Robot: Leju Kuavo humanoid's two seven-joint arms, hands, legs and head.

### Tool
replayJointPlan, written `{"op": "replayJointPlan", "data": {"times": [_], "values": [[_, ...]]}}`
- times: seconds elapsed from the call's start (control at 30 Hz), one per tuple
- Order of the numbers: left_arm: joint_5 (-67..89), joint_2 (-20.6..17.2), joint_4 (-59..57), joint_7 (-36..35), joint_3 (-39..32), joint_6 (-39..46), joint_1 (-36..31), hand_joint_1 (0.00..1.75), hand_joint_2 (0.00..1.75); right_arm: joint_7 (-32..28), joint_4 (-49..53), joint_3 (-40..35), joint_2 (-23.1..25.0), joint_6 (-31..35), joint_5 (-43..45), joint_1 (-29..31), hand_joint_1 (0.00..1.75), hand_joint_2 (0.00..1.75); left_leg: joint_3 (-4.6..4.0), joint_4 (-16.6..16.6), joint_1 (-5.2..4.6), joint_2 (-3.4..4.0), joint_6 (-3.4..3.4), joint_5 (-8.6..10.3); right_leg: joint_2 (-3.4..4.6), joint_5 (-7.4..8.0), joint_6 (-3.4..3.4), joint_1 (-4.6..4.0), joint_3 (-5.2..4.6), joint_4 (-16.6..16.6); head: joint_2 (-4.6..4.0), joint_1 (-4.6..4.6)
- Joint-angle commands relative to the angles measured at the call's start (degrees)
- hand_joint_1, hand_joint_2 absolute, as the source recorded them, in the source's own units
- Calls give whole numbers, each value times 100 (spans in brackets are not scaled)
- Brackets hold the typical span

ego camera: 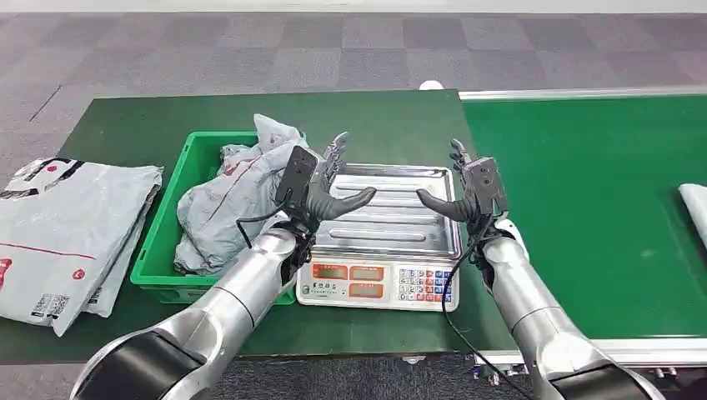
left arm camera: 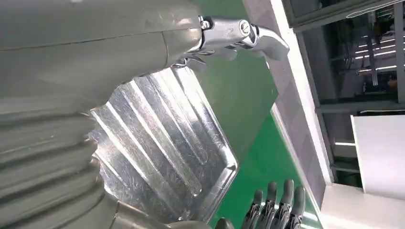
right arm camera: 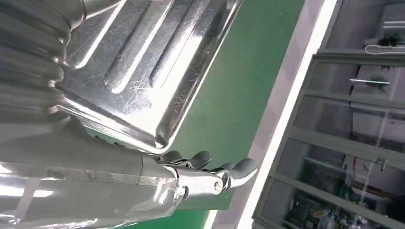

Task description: Moved the parcel from conveyor to table for the left to box.

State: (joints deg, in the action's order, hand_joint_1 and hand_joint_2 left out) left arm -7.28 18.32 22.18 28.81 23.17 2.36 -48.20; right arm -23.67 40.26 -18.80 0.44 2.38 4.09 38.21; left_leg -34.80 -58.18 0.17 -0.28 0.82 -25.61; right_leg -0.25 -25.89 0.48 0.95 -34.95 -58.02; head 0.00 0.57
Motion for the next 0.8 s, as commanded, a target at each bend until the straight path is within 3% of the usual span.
{"op": "replayJointPlan", "data": {"times": [0.03, 0.33, 0.8], "values": [[-16, -79, -326, -14, 104, -27, -229, 0, 175, 22, -421, -26, -25, 72, -6, 251, 0, 175, 6, 1, 2, 5, 0, -1, 4, 1, -2, -3, 7, 4, 0, 0], [-32, -49, -316, -10, 95, -6, -222, 0, 175, 9, -447, 35, -72, 96, 14, 274, 0, 175, 24, 11, 4, 6, -1, -1, 5, 3, -6, -6, 26, 17, 0, 0], [68, 120, -271, -45, 158, 218, -183, 0, 175, 26, -1110, 446, -511, 742, -371, 467, 0, 175, 8, 1, -2, -5, -2, -1, -6, -1, -2, 1, 11, 5, 0, 0]]}}
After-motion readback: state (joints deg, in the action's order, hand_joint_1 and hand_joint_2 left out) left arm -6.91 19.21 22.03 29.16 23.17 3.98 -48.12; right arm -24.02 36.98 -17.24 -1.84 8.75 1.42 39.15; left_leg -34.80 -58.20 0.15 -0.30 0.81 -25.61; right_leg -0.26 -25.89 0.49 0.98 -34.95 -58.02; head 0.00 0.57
